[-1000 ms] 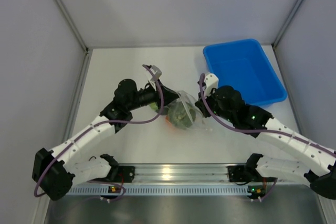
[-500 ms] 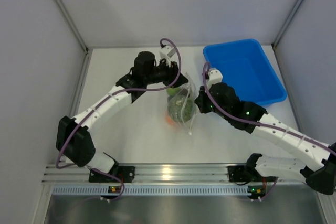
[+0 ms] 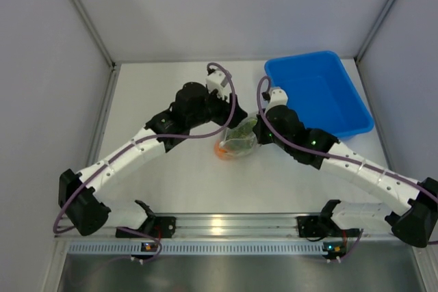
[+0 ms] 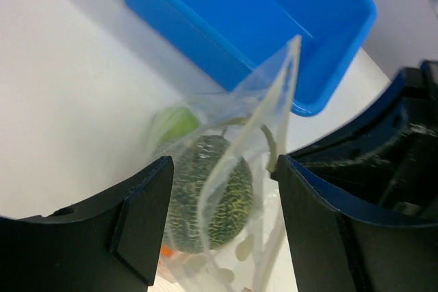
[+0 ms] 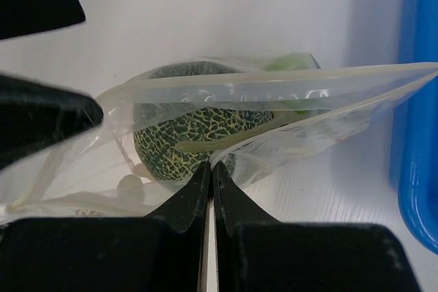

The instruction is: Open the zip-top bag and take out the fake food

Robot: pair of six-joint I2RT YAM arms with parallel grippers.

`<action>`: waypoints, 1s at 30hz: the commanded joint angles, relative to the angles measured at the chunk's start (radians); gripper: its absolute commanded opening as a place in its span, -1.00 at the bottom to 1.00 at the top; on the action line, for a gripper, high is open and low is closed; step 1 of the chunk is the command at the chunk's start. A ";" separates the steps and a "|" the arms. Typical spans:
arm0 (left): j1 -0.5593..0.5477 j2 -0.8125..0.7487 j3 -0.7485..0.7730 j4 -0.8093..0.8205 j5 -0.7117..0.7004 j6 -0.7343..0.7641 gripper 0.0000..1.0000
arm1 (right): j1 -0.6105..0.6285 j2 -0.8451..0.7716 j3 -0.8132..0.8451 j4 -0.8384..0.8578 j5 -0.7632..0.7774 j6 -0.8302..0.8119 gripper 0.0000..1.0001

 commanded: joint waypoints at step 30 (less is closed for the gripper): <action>-0.073 0.108 0.094 -0.102 -0.315 0.093 -1.00 | -0.053 -0.150 -0.123 0.052 -0.001 -0.026 -1.00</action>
